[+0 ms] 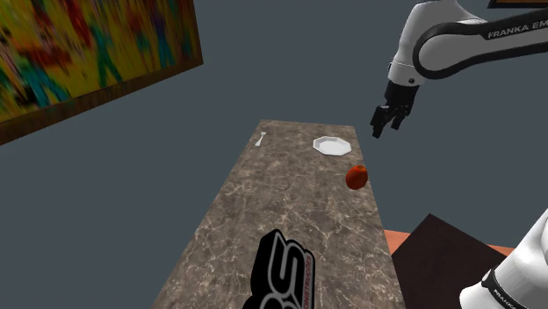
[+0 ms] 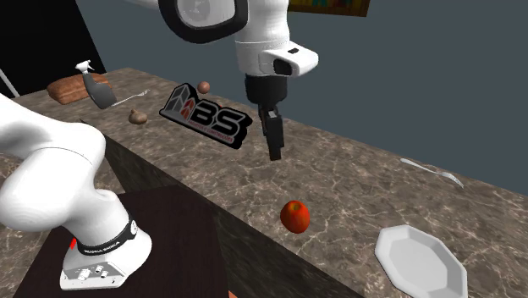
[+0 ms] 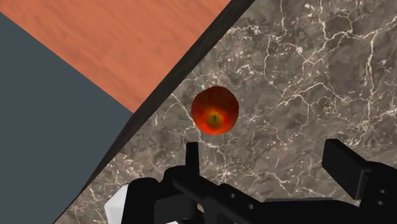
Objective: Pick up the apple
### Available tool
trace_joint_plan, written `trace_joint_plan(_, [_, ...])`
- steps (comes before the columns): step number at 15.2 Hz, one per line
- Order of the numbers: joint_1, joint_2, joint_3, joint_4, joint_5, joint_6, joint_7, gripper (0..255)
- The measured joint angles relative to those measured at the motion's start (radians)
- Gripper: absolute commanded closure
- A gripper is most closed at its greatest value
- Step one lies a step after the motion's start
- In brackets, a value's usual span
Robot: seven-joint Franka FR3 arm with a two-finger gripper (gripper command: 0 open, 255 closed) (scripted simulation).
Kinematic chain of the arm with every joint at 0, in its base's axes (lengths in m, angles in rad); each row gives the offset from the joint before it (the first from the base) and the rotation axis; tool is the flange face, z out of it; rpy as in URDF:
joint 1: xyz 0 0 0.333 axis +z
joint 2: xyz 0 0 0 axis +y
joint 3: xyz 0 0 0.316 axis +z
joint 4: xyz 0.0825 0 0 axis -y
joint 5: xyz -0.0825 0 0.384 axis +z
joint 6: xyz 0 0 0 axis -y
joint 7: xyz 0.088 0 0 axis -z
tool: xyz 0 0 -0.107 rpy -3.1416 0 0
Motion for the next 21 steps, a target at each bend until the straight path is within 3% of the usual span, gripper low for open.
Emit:
trace_joint_plan(13, [-0.018,0.453,-0.039,0.070,0.026,0.266,0.009,0])
trace_joint_plan(21, [-0.022,0.552,-0.043,0.062,0.035,0.363,0.006,0])
